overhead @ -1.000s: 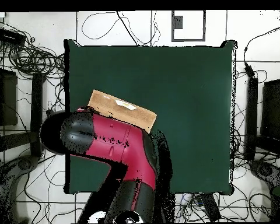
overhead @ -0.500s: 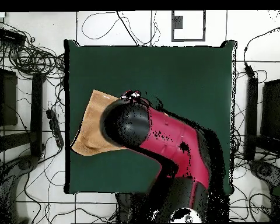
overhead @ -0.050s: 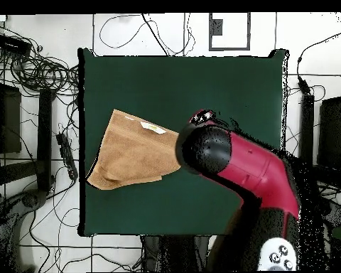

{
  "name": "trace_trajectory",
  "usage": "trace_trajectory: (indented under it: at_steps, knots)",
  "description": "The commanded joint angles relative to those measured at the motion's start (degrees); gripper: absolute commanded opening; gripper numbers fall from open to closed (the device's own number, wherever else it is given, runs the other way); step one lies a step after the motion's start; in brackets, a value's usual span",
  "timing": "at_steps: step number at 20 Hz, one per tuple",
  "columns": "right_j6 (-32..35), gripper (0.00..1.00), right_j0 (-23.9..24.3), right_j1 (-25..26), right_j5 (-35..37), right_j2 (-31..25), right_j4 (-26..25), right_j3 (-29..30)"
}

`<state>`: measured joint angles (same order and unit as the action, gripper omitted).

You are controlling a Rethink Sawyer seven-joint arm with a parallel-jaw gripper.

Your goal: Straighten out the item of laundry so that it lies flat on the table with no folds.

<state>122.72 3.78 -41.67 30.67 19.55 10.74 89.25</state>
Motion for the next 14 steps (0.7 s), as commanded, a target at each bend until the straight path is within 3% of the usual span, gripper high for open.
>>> trace_trajectory:
  at_steps: [1,9,14]
  knots:
    - [-8.93,1.0,4.28,5.59,-3.06,-14.48,-6.09,6.26]
    - [-4.56,1.0,7.25,7.43,-6.09,-18.55,-10.11,6.91]
    - [-1.14,1.0,6.5,7.65,-6.35,-18.26,-11.54,6.82]
